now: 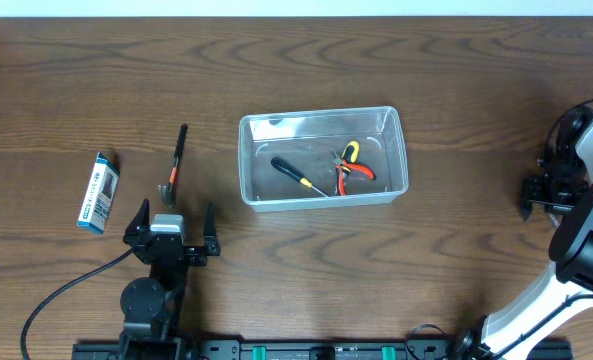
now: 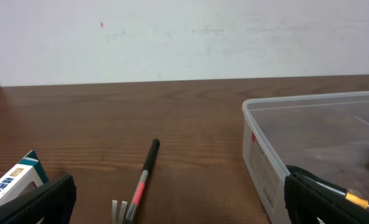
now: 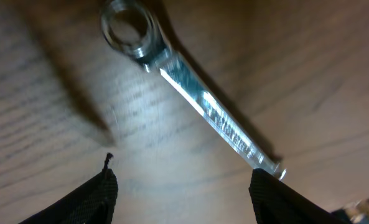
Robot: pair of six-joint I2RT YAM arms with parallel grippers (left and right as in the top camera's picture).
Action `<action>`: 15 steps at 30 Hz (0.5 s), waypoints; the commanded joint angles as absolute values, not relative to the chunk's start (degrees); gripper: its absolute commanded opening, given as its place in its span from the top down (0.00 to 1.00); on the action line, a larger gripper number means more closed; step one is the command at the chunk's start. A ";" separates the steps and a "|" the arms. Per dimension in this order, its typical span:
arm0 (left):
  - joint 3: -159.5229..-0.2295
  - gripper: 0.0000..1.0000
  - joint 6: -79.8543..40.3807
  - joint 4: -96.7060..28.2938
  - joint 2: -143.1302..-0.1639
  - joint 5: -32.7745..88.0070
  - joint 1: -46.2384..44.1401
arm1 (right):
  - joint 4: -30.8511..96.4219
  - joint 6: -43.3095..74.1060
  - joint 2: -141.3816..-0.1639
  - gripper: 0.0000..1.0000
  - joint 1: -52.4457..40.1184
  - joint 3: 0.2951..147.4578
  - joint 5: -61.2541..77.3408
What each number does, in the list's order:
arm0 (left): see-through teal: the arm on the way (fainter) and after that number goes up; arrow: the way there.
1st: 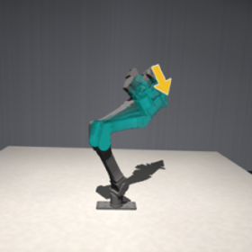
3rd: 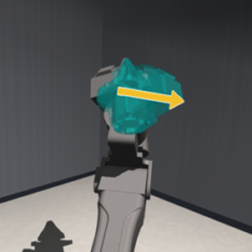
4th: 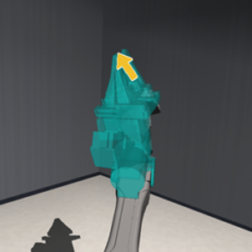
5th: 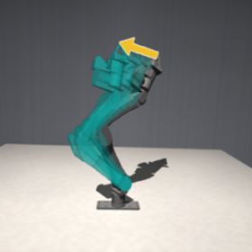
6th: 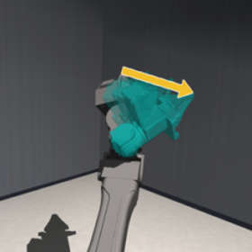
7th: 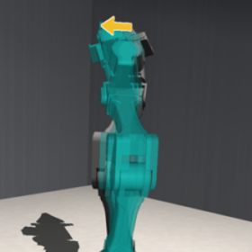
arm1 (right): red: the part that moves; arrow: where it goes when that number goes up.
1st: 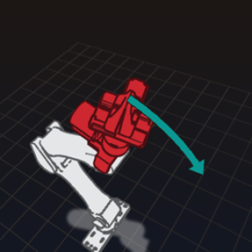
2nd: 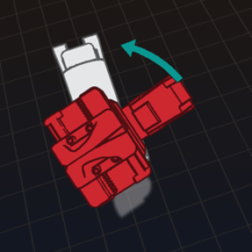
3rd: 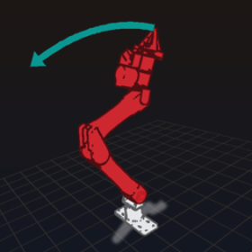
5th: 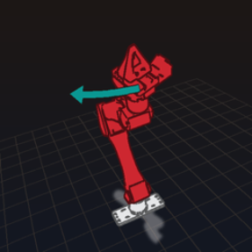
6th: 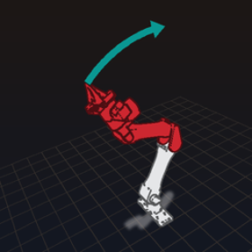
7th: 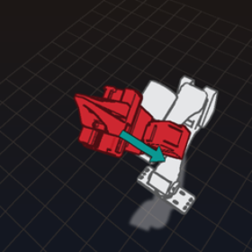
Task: Pack container
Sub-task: 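Move the right gripper out to the right toward the silver wrench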
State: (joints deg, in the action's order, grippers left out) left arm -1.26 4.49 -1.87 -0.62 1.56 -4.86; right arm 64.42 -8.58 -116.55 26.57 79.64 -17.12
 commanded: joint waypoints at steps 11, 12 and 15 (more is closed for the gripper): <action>-0.23 0.02 4.38 -4.03 -0.34 1.06 -4.51 | 59.37 -23.81 -116.14 0.28 28.42 79.37 -17.96; -0.23 0.02 4.38 -4.03 -0.34 1.06 -4.51 | 59.13 -24.36 -116.16 0.28 28.67 79.37 -17.76; -0.23 0.02 4.38 -4.03 -0.34 1.04 -4.51 | 58.17 -24.58 -116.16 0.28 29.71 79.37 -17.45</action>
State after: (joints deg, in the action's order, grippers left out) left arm -1.26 4.49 -1.87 -0.62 1.56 -4.86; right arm 58.59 -22.33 -116.55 28.25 79.64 -17.39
